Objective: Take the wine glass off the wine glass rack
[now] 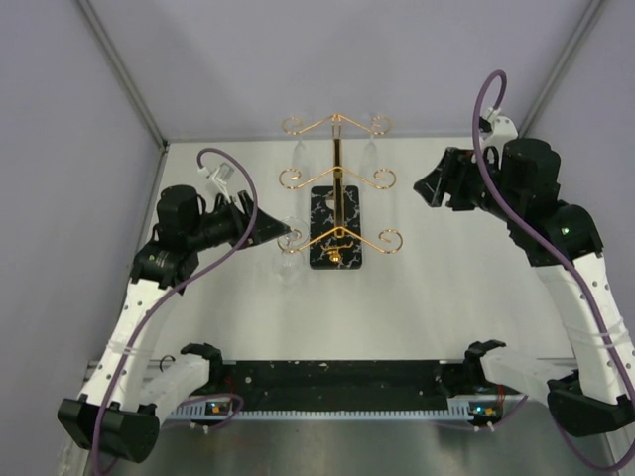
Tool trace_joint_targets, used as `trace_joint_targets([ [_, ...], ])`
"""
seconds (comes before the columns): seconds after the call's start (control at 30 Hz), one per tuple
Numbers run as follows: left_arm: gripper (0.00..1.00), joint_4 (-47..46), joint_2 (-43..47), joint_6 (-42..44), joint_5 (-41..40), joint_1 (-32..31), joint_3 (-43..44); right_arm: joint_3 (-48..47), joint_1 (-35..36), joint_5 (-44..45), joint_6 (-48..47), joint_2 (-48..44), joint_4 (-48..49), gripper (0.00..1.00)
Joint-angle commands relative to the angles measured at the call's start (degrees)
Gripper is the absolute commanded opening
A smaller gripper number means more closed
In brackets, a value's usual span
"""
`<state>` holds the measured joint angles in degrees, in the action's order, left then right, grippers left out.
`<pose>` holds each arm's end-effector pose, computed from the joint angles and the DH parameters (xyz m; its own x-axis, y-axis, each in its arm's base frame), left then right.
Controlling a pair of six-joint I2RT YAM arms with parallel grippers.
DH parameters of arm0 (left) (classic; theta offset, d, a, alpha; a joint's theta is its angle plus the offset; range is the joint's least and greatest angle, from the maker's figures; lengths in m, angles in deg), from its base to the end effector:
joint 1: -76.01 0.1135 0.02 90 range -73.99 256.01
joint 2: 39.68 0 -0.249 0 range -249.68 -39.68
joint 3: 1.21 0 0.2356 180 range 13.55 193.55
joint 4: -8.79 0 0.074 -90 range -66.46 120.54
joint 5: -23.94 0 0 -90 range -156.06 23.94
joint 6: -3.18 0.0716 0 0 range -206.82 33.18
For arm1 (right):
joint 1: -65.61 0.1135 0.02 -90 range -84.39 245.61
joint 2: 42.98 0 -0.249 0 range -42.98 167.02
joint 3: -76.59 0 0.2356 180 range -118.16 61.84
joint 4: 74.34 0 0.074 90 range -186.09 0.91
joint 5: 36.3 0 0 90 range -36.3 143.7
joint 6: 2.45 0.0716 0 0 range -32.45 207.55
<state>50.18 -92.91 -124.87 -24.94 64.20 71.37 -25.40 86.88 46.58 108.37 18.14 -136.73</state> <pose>0.1977 -0.0894 0.3430 -0.7520 -0.3171 -0.5778 0.3649 0.5298 -0.7656 0.1951 0.0855 0.4325 -0.4857 0.1894 -0.8534 -0.3154 0.8725 0.3732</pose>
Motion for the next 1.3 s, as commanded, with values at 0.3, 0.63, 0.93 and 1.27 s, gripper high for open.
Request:
trace_joint_targets([
  [0.3, 0.54, -5.7, 1.4, -3.2, 5.4, 0.2, -0.2, 0.9, 1.0, 0.1, -0.2, -1.1, 2.5, 0.65],
  [0.63, 0.53, -5.5, -0.1, -3.5, 5.0, 0.1, -1.0, 2.8, 1.0, -0.4, -0.1, -2.1, 3.3, 0.65],
  [0.93, 0.53, -6.1, -1.6, -4.9, 4.9, -0.4, -1.5, 4.1, 1.0, -0.4, -0.1, -2.9, 4.0, 0.65],
  [1.27, 0.36, -9.0, -3.5, -7.0, 5.9, -1.5, -2.5, 4.5, 1.4, -0.2, -0.4, -3.2, 4.2, 0.65],
])
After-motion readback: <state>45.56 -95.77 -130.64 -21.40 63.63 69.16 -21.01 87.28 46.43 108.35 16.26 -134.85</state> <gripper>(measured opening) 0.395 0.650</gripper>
